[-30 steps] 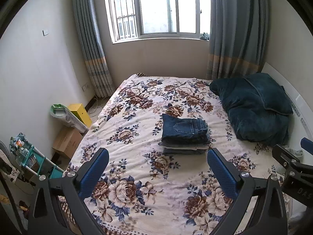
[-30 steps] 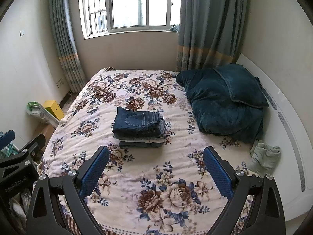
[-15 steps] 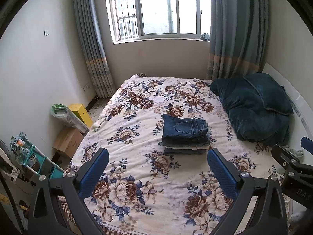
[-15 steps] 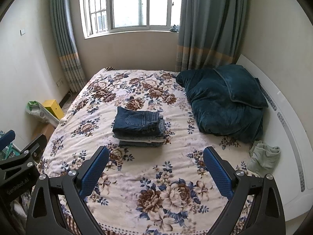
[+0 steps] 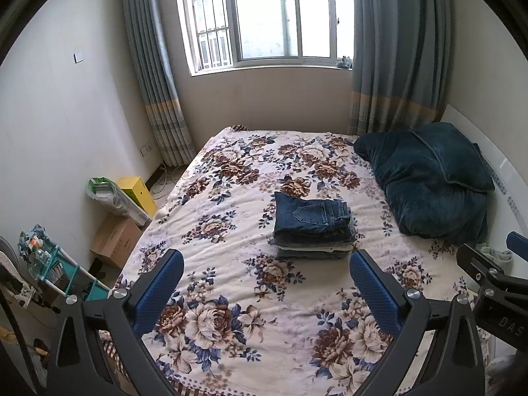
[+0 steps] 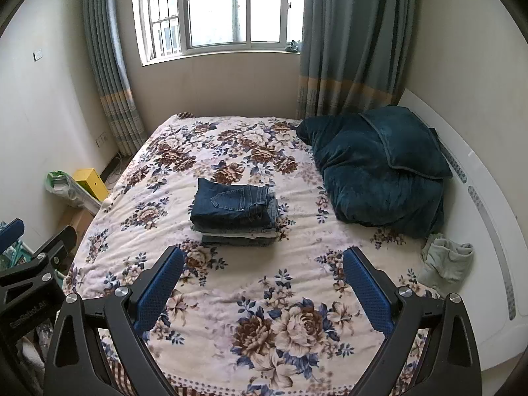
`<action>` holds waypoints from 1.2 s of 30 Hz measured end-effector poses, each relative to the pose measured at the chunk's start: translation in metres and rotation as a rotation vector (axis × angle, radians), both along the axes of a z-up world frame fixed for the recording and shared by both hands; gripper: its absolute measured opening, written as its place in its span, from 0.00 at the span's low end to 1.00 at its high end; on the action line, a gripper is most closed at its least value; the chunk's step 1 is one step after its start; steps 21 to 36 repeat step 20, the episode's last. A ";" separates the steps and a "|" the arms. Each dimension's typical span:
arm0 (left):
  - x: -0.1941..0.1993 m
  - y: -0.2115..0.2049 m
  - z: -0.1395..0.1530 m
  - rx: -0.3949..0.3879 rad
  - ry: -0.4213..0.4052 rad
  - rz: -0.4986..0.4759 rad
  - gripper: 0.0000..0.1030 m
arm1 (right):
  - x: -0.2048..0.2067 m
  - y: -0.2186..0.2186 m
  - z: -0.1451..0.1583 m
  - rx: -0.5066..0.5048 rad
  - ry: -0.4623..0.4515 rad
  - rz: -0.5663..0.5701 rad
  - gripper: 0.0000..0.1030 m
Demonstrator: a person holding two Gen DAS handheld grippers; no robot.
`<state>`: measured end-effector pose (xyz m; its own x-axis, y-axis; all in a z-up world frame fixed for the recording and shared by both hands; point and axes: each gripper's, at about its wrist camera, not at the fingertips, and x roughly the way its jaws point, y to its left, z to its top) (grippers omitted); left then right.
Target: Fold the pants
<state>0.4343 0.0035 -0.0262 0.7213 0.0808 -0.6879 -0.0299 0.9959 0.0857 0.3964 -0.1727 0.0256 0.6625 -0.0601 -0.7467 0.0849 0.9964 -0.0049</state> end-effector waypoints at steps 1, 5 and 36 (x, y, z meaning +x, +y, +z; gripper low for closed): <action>0.000 0.000 0.000 0.002 0.000 0.001 1.00 | -0.001 0.000 0.000 -0.002 0.000 0.000 0.96; -0.002 -0.001 0.000 0.002 0.002 0.000 1.00 | -0.004 0.000 0.000 -0.001 -0.002 -0.003 0.97; -0.008 -0.004 0.001 0.012 -0.009 -0.010 1.00 | -0.008 -0.004 0.001 -0.003 -0.004 -0.012 0.97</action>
